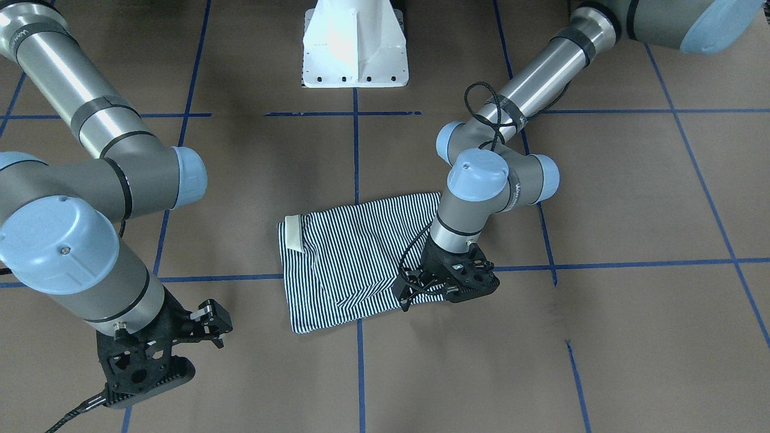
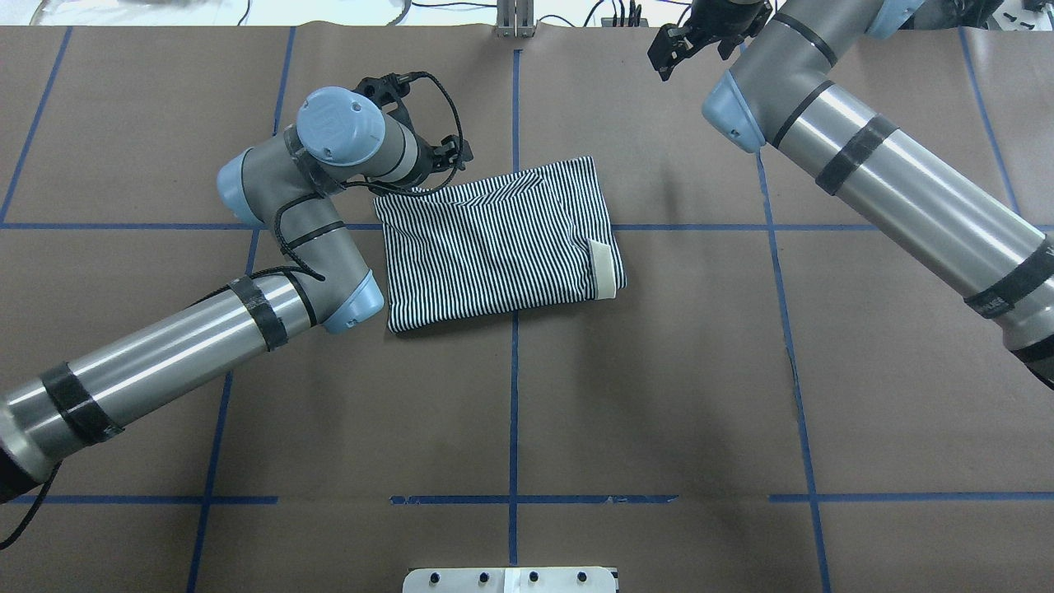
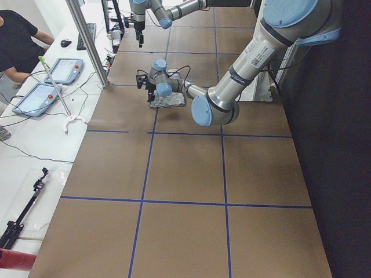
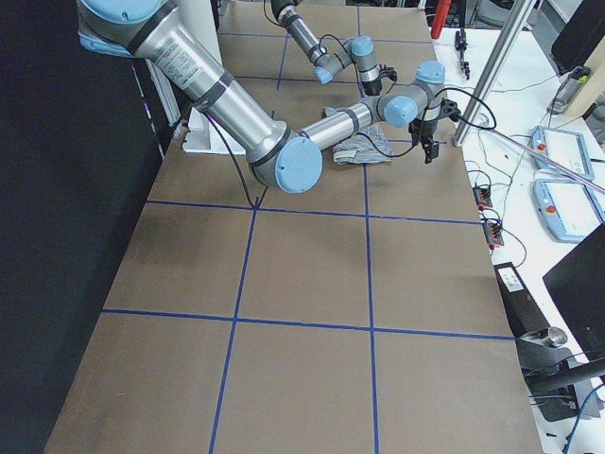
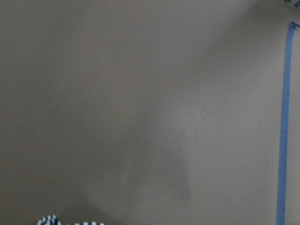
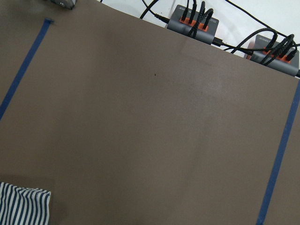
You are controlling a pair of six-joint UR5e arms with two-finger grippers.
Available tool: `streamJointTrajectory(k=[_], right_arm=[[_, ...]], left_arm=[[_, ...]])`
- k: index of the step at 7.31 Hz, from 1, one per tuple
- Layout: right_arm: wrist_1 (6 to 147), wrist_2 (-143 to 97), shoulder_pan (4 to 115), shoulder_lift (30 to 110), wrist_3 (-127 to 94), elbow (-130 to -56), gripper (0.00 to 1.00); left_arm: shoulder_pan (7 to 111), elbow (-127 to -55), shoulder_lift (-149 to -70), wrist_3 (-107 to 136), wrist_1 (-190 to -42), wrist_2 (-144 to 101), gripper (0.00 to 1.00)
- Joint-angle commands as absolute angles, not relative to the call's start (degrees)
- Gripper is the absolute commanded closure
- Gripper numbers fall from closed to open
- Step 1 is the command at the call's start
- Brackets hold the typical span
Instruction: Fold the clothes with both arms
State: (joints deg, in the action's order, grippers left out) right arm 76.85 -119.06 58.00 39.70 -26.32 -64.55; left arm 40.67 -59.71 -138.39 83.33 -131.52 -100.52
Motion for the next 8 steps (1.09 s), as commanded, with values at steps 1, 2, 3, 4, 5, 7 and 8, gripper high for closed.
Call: streamJointTrajectory(k=[1,2,3,4,5,7,8], right_arm=[[77.17,-121.53,59.93,40.43,-26.37,-64.95,0.0],[77.17,-123.03,60.99,43.74,-26.37,-67.47,0.0],[77.43,-123.66,62.91,45.6,-26.28,-68.63,0.0],[79.87,-125.75,65.45,47.79,-25.76,-70.12,0.0],[82.24,-127.69,68.78,50.94,-23.4,-72.66,0.0],[89.53,-132.26,76.34,54.65,-10.8,-73.3,0.0],[91.82,-132.28,79.07,57.1,-5.94,-73.91,0.0]], left_arm=[[42.18,-59.15,-139.65,80.18,-132.01,-100.19,0.0],[44.1,-59.5,-139.66,77.81,-132.01,-100.72,0.0],[46.91,-59.94,-139.4,75.52,-131.32,-104.99,0.0],[50.41,-63.51,-136.87,72.89,-130.35,-110.25,0.0],[53.15,-71.29,-130.84,67.99,-126.77,-112.39,0.0],[57.98,-85.19,-121.42,55.08,-117.55,-112.94,0.0],[59.83,-91.87,-115.9,51.19,-113.86,-113.2,0.0]])
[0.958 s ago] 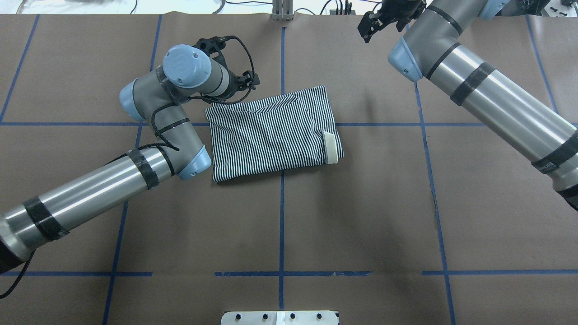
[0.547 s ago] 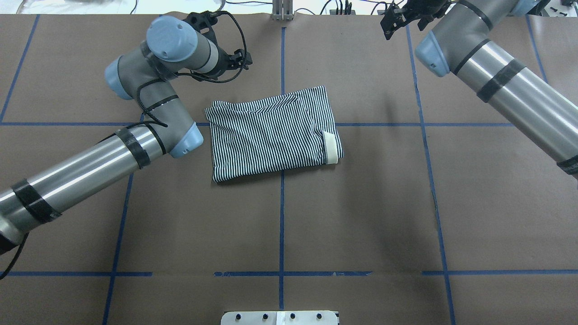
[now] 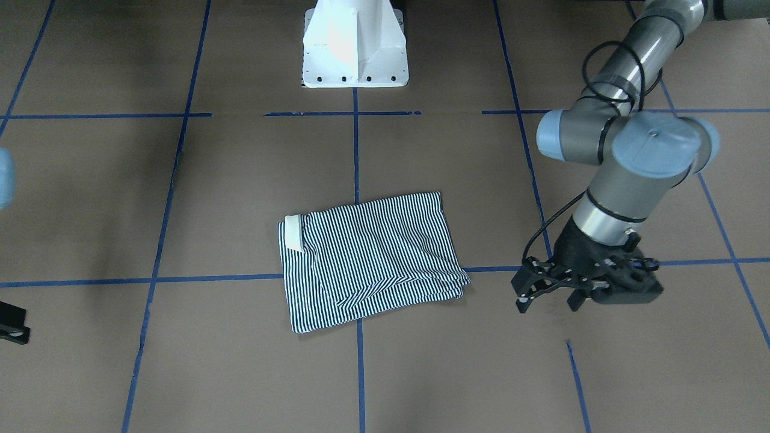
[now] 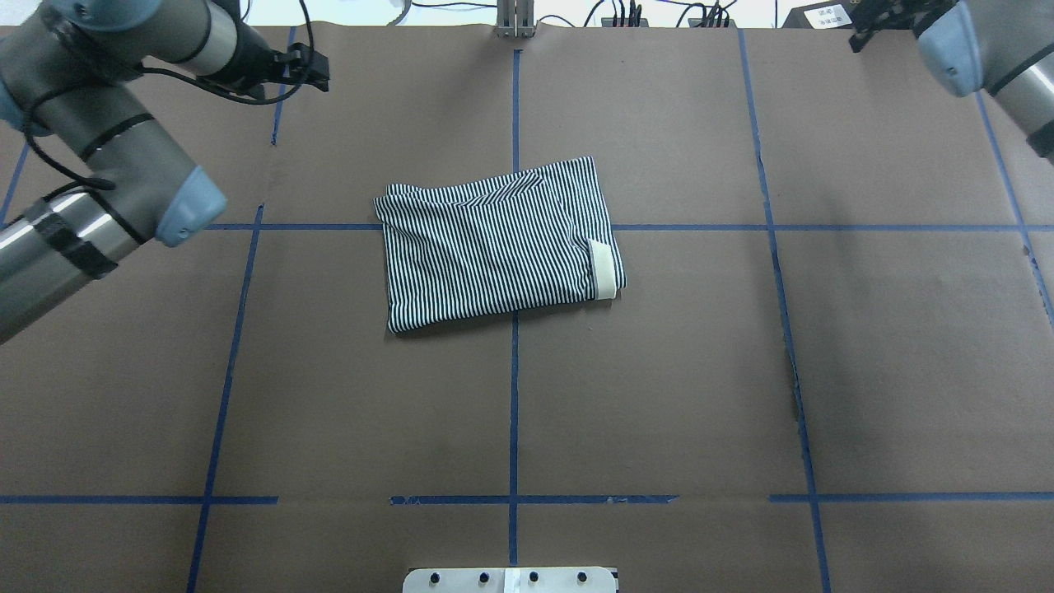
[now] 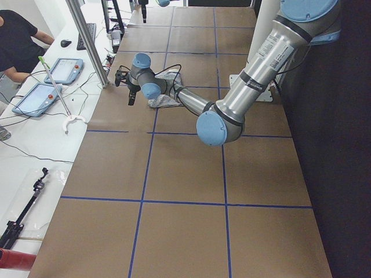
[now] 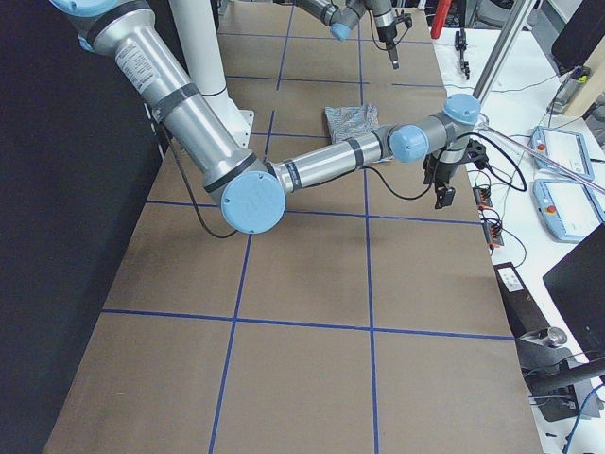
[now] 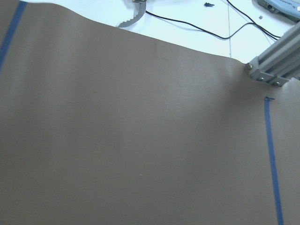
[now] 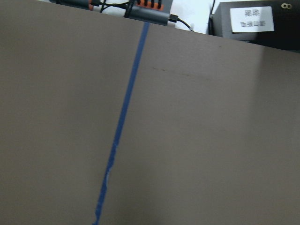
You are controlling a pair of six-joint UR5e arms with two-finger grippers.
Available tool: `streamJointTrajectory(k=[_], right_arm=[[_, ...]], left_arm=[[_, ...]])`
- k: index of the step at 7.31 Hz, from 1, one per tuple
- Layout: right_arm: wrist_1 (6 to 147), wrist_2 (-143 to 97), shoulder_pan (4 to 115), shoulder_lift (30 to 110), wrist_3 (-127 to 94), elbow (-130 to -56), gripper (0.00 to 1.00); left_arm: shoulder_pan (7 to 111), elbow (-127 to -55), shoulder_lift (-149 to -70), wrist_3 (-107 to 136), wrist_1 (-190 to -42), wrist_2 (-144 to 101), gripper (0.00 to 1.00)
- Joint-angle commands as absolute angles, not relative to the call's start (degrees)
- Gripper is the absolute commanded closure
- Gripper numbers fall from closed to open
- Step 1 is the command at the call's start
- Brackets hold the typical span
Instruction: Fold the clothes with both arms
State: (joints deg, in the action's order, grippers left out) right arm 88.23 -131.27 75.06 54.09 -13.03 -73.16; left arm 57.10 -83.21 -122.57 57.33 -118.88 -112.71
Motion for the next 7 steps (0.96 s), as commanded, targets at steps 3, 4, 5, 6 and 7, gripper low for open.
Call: streamJointTrajectory(k=[3,4,5,6,7], right_arm=[[106.74,-132.54,85.68,67.69,8.99,-84.13,0.0],[110.44,-132.54,87.69,74.55,10.27,-92.12,0.0],[115.09,-133.84,88.15,79.06,10.28,-99.16,0.0],[115.48,-136.73,88.5,83.8,10.28,-103.14,0.0],[113.49,-139.45,88.51,88.2,10.02,-104.05,0.0]], left_arm=[[68.17,-105.53,-102.09,35.38,-104.68,-122.06,0.0],[71.86,-106.95,-96.12,27.33,-105.2,-124.69,0.0],[76.24,-106.7,-92.5,19.07,-105.03,-128.37,0.0],[78.81,-106.87,-90.37,12.72,-104.51,-130.76,0.0],[80.32,-106.87,-88.44,9.18,-104.59,-131.13,0.0]])
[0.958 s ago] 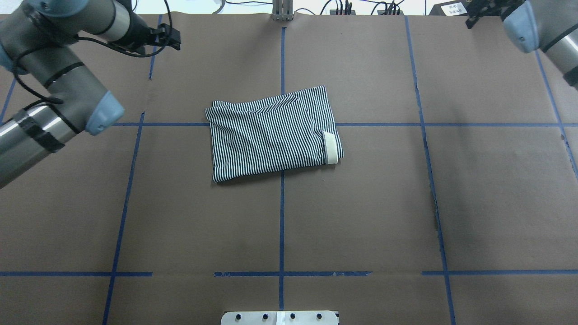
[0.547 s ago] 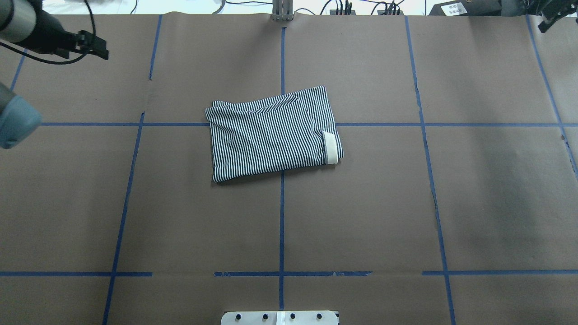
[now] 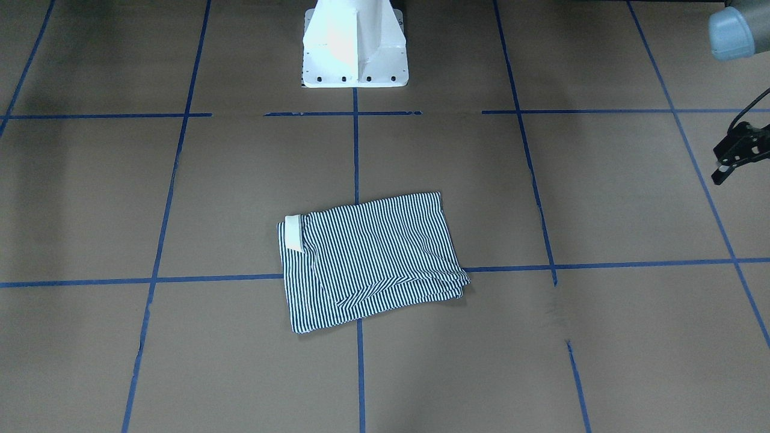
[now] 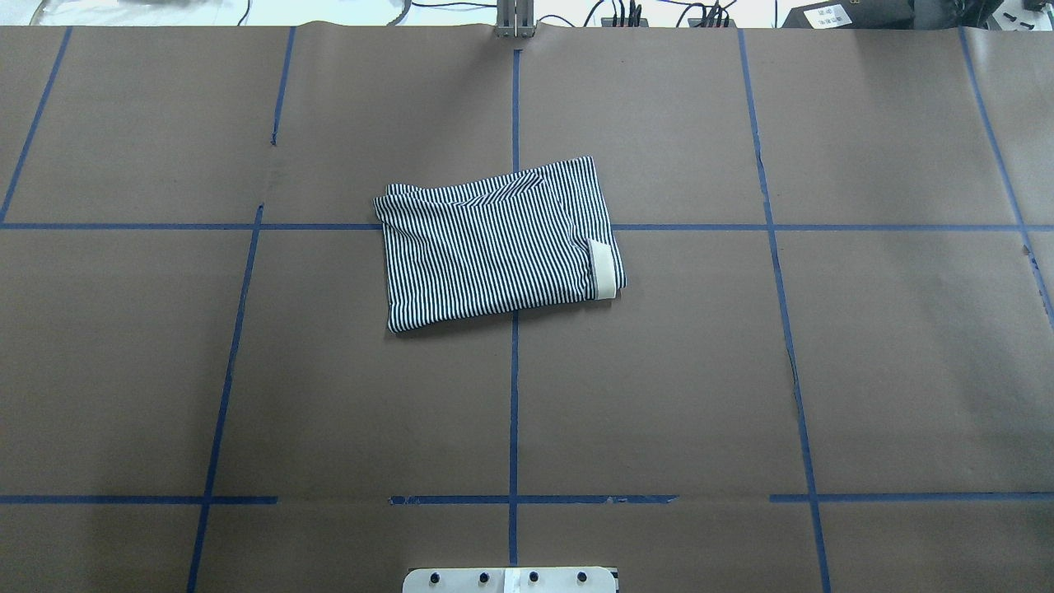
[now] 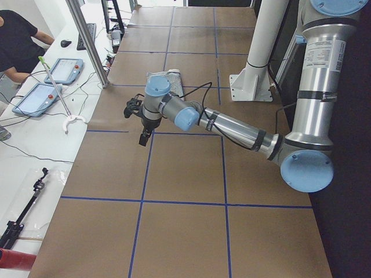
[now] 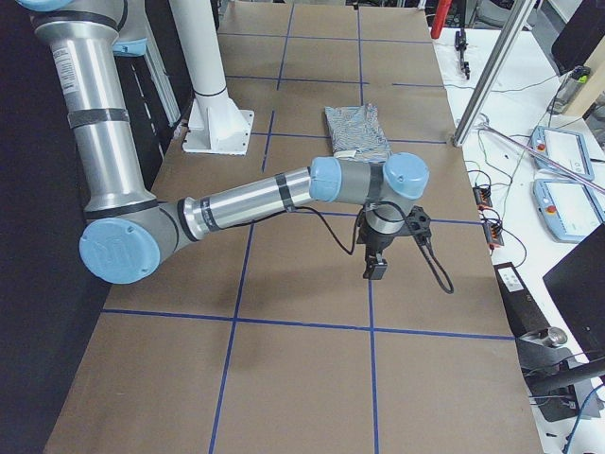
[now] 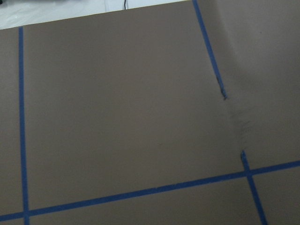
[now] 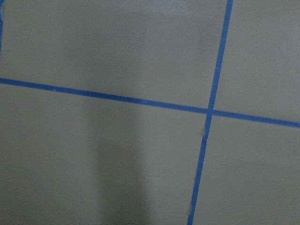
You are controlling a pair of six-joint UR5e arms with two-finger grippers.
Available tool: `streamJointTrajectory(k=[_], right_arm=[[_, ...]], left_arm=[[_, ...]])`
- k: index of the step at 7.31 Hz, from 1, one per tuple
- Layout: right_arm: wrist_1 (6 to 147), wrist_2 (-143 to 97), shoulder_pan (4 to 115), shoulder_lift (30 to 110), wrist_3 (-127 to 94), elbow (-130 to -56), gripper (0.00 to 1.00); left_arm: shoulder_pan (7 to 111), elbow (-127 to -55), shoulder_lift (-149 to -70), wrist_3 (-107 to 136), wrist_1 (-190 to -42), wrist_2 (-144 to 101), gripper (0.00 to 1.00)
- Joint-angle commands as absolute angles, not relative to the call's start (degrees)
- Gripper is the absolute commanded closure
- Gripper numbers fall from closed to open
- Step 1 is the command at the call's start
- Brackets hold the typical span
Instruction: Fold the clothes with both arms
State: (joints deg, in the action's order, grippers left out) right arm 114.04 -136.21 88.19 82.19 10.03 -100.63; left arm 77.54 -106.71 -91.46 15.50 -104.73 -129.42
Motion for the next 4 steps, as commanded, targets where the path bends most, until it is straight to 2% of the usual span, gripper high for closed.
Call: streamJointTrajectory(k=[1,3,4], right_arm=[[107.64,-138.53,88.42,88.33,9.67,-102.58,0.0],[105.73,-137.46,88.33,89.29,9.58,-100.3,0.0],[104.25,-137.72,88.33,89.04,9.67,-97.41,0.0]], left_arm=[[80.77,-106.96,-86.68,9.66,-105.46,-130.87,0.0],[80.51,-101.64,-86.93,9.41,-106.35,-130.34,0.0],[80.77,-101.78,-86.58,9.58,-105.74,-130.34,0.0]])
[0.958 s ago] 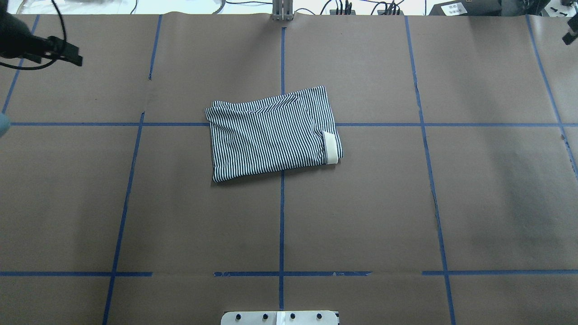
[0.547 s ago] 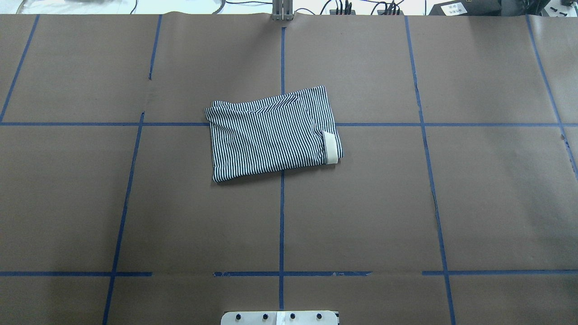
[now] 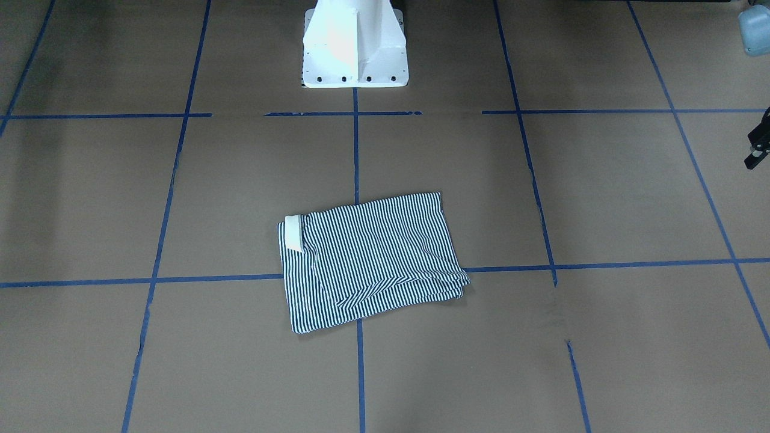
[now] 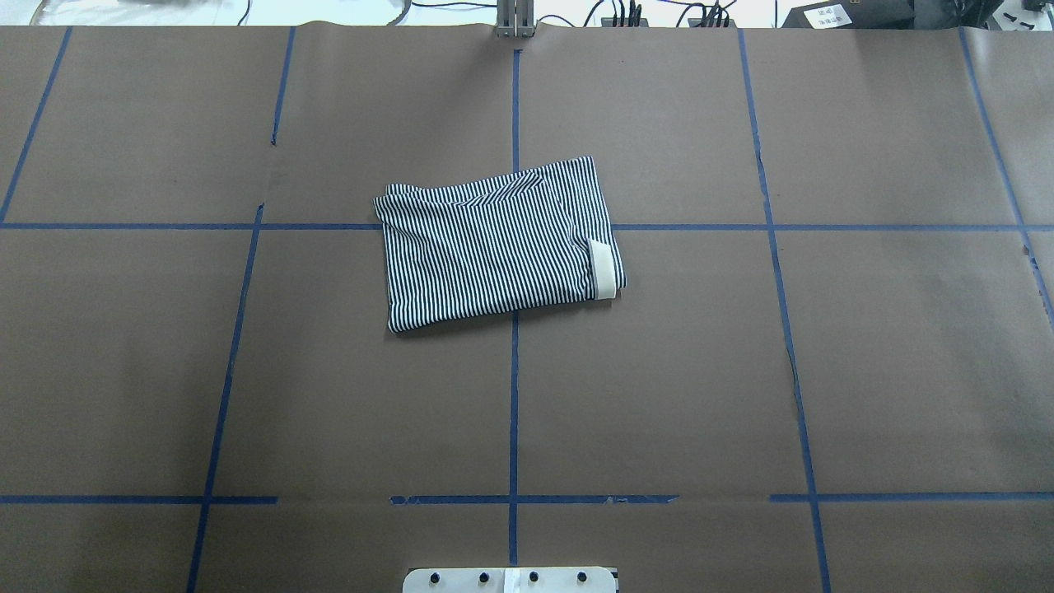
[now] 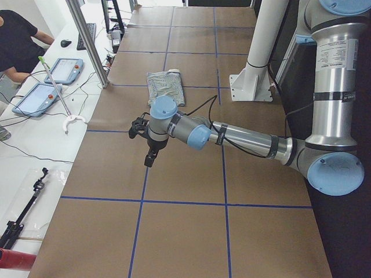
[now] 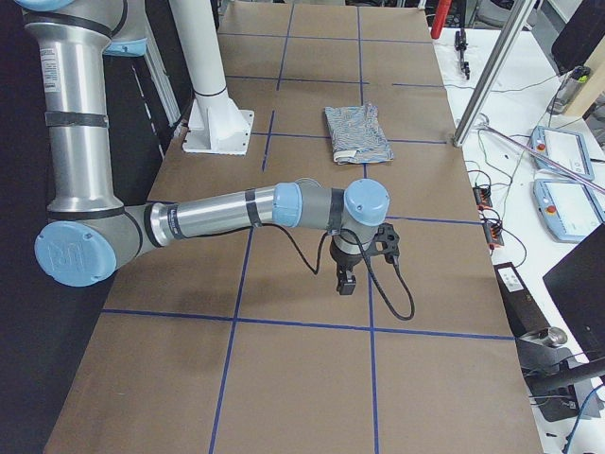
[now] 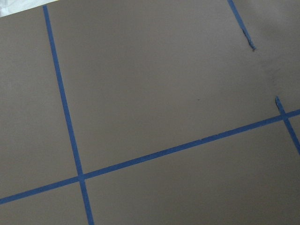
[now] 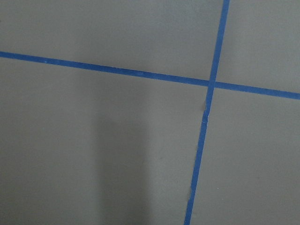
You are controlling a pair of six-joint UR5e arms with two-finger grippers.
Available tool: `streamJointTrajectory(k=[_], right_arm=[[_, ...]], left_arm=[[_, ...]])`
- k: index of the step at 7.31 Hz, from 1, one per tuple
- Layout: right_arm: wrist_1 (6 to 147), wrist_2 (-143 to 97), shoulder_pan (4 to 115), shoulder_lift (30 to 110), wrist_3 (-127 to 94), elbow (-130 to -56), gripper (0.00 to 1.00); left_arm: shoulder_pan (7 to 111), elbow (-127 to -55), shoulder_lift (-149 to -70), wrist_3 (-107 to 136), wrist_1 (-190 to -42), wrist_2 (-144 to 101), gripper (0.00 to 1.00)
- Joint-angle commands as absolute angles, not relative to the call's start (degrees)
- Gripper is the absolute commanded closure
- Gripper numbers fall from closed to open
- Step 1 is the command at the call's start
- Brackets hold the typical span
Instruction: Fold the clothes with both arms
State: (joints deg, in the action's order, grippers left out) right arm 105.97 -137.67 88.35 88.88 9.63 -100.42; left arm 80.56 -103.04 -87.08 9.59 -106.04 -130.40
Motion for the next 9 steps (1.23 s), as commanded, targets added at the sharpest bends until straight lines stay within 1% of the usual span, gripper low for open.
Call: streamJointTrajectory(k=[1,2,3,4,5,9], right_arm=[[98.93,-137.55,88.33,89.47,9.49,-97.3,0.0],[97.92,-137.46,88.33,89.82,9.06,-96.77,0.0],[97.91,-137.63,88.42,89.91,6.53,-96.59,0.0],[97.91,-137.72,88.42,89.91,5.29,-96.59,0.0],[97.91,-137.64,88.42,89.91,5.27,-96.5,0.0],[97.74,-137.55,89.2,91.67,5.36,-96.59,0.0]], left_arm=[[81.82,-101.26,-86.22,9.41,-105.3,-130.6,0.0],[86.0,-99.34,-86.13,5.92,-103.81,-130.34,0.0],[88.65,-95.84,-86.13,-6.47,-102.84,-130.25,0.0],[91.38,-94.06,-86.39,-13.46,-98.57,-130.08,0.0],[91.58,-94.57,-86.22,-14.84,-96.26,-130.17,0.0],[91.67,-93.87,-85.96,-14.06,-96.24,-130.43,0.0]])
